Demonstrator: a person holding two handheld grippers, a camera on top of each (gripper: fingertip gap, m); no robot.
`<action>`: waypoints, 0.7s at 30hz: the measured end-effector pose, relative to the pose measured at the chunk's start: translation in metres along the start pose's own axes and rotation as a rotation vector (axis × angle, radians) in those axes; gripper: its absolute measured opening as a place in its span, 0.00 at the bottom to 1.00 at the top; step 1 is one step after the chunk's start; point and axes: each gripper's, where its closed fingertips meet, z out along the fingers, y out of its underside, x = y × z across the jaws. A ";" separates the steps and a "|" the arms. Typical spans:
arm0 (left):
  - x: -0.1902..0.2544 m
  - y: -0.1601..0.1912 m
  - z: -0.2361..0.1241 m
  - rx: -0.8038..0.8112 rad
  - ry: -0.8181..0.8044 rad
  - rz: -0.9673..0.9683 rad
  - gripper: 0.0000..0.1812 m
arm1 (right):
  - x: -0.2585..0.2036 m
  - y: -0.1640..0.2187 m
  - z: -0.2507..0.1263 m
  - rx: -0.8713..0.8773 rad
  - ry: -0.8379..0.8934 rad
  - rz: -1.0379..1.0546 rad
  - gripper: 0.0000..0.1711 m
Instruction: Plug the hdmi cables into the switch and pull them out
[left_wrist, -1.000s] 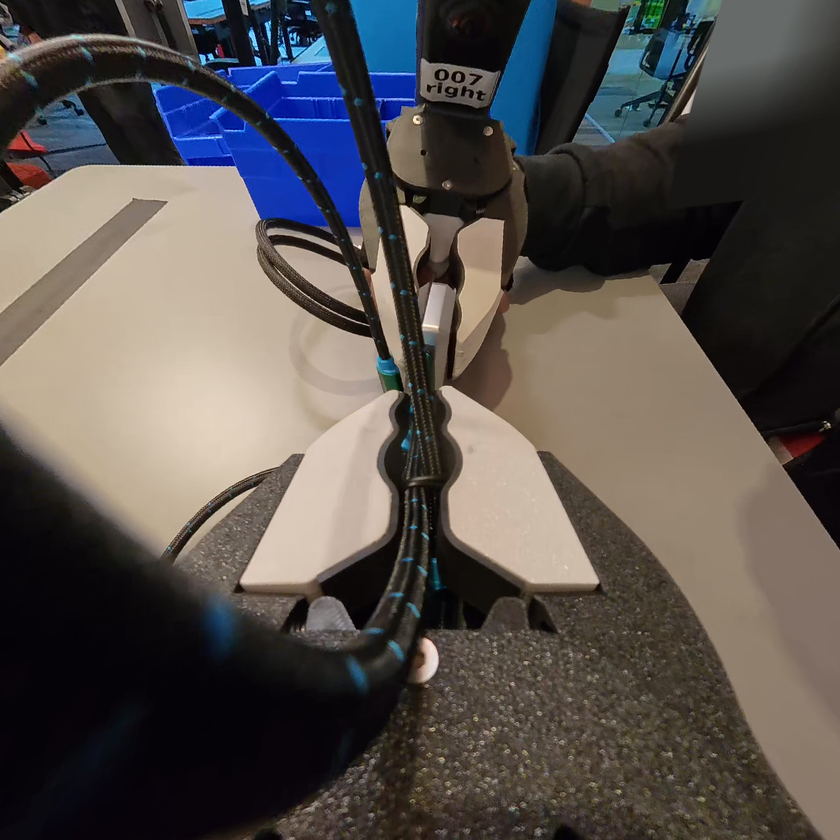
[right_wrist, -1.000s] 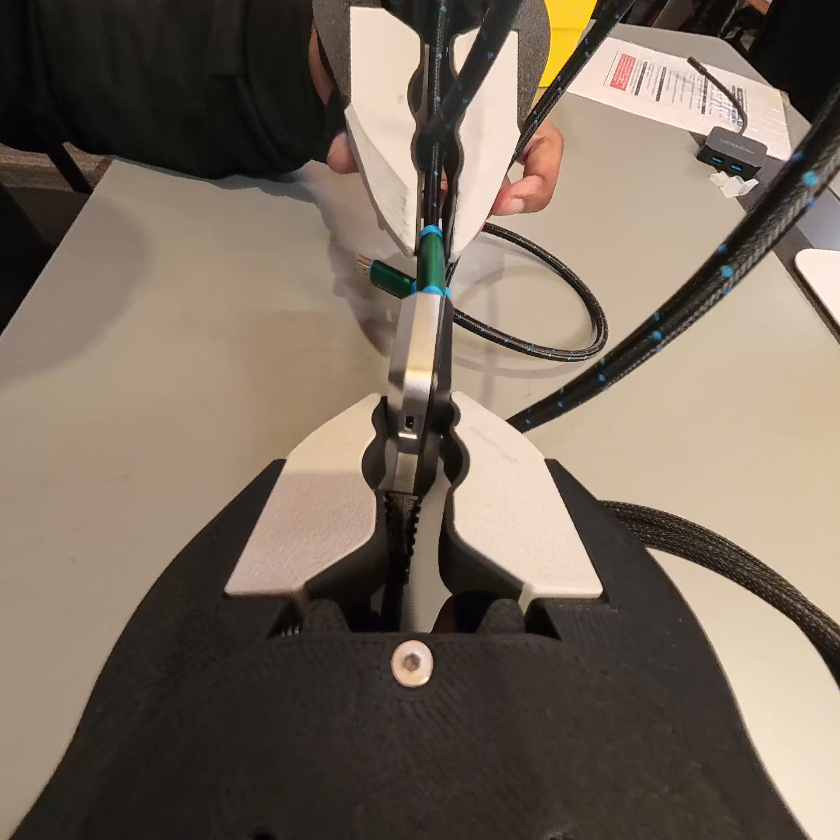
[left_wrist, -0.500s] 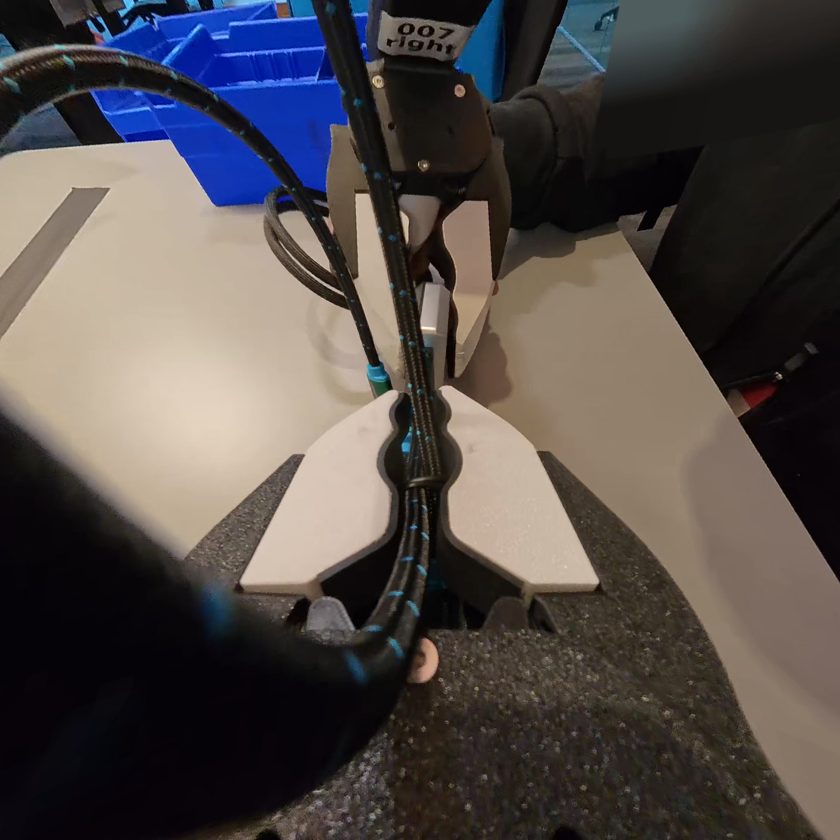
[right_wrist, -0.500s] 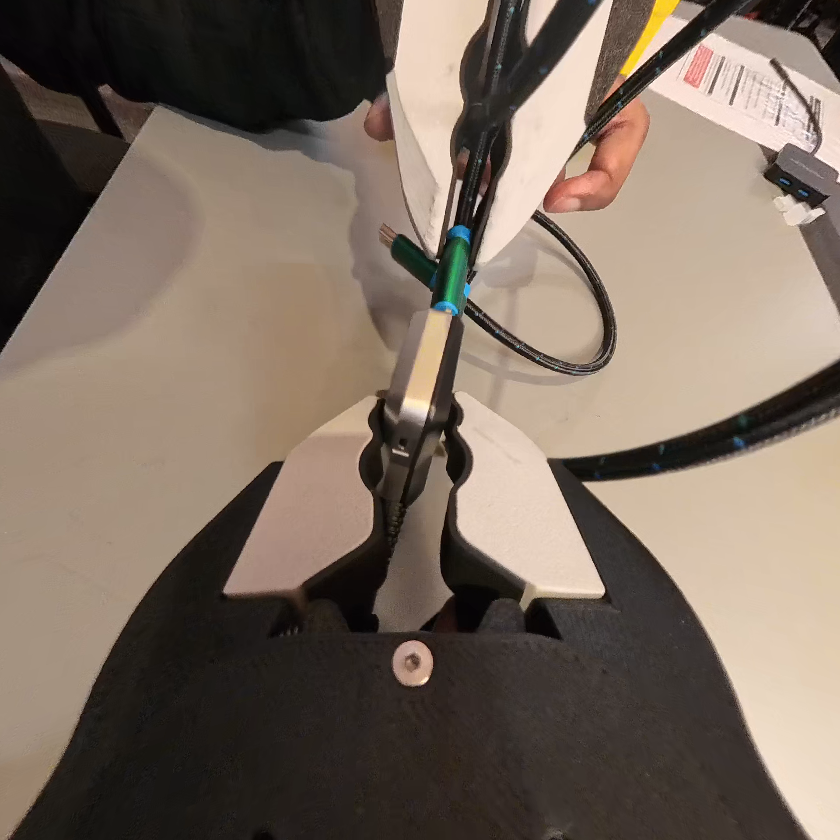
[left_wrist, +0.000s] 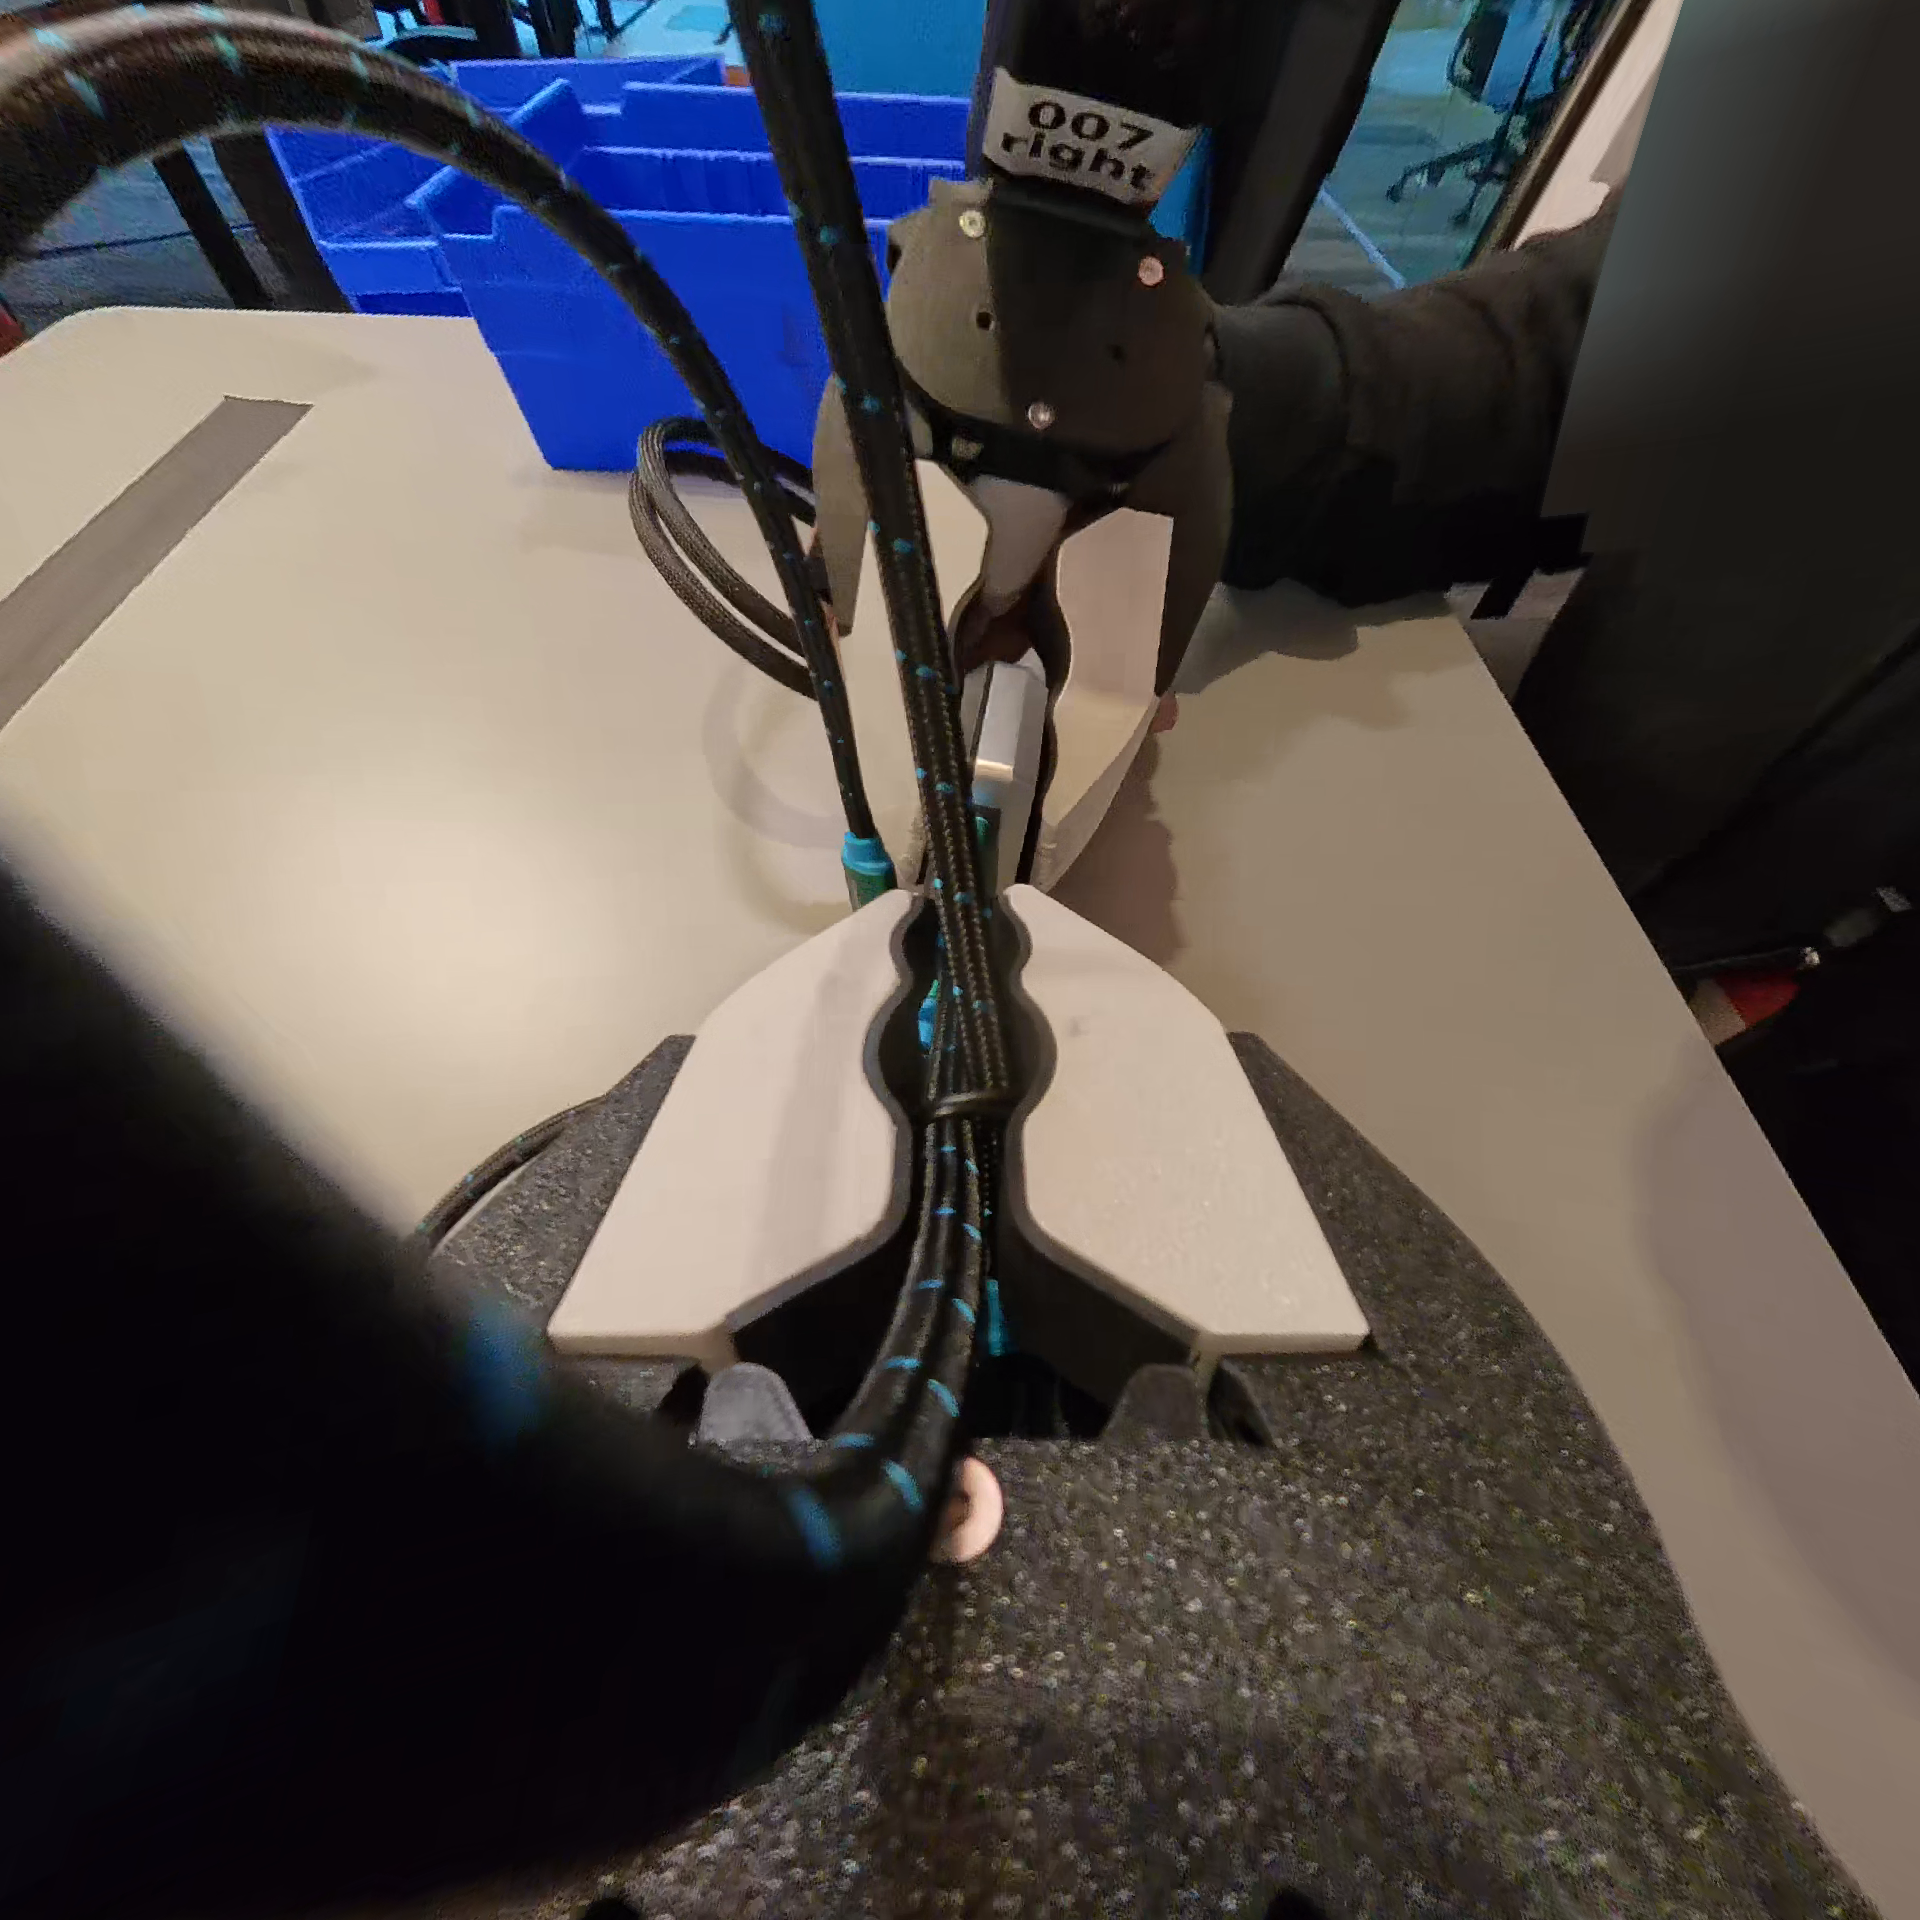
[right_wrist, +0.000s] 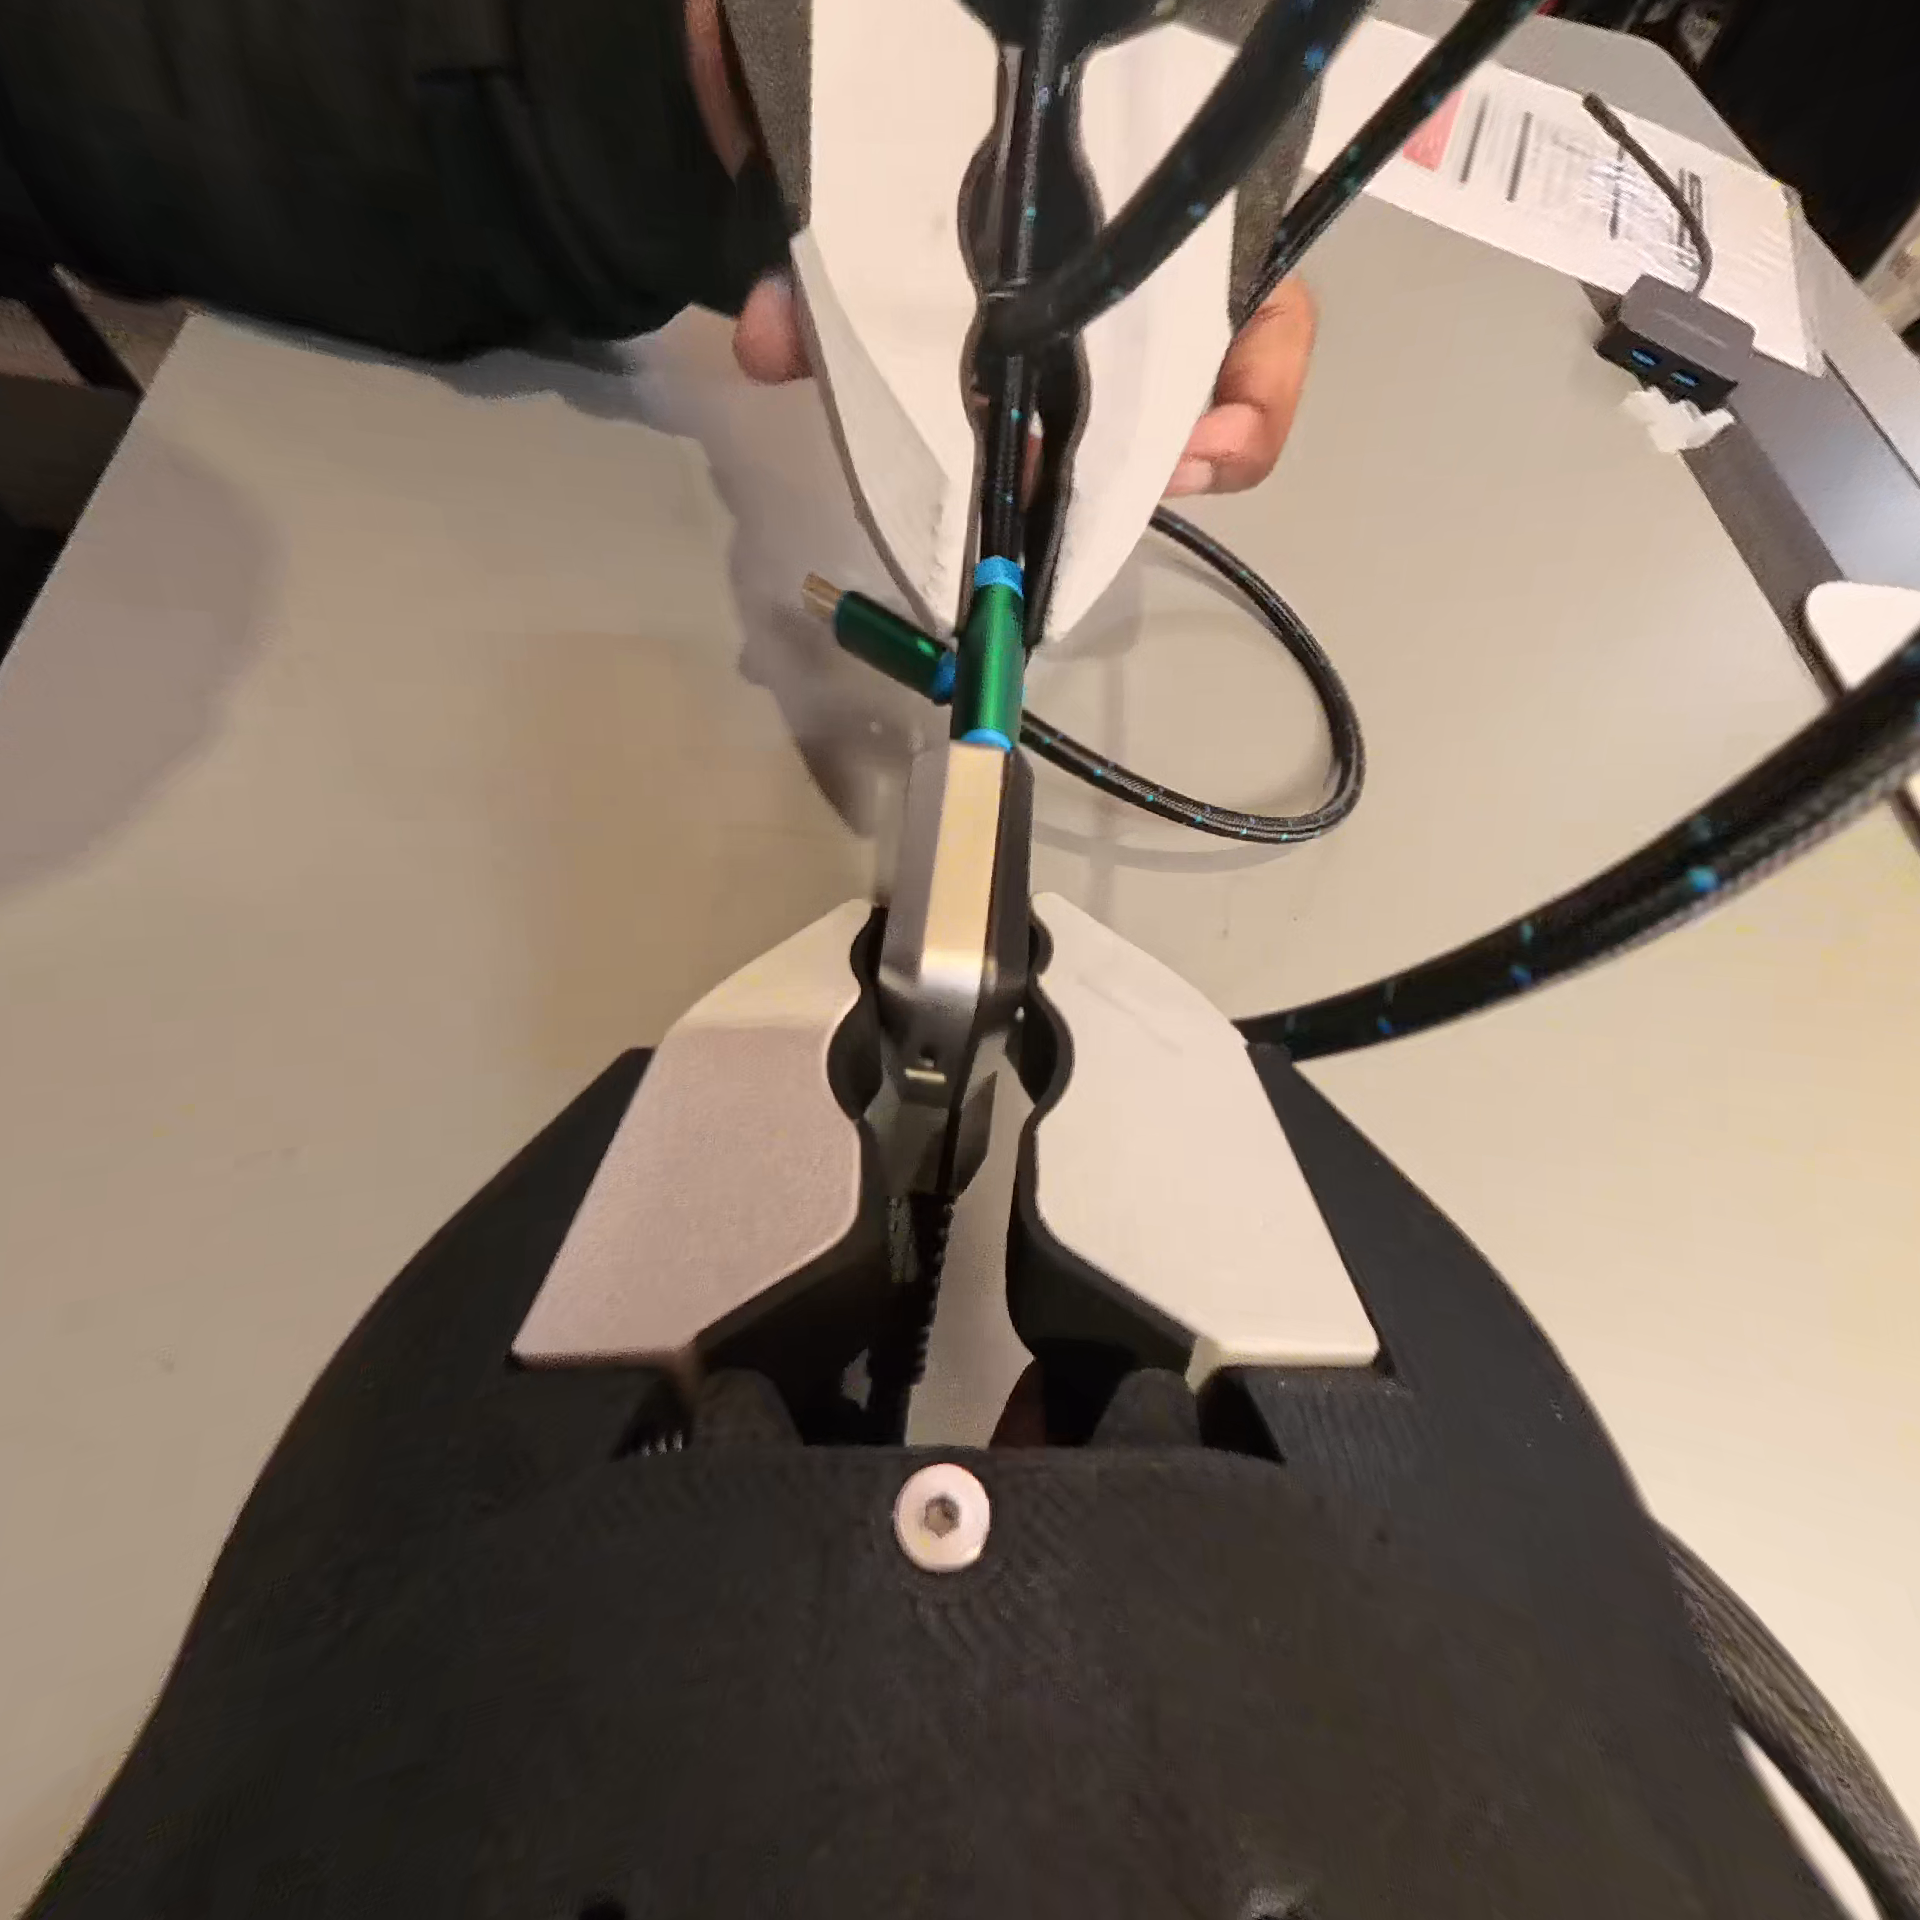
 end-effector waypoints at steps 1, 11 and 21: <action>-0.002 0.000 0.000 0.014 -0.001 -0.019 0.06 | 0.002 0.000 -0.002 0.011 0.008 0.019 0.13; -0.015 0.000 -0.002 0.045 -0.059 -0.055 0.06 | 0.018 0.016 -0.019 -0.093 0.132 0.036 0.15; -0.001 -0.005 0.003 -0.004 -0.079 0.141 0.05 | 0.006 0.015 -0.013 -0.155 0.102 -0.100 0.12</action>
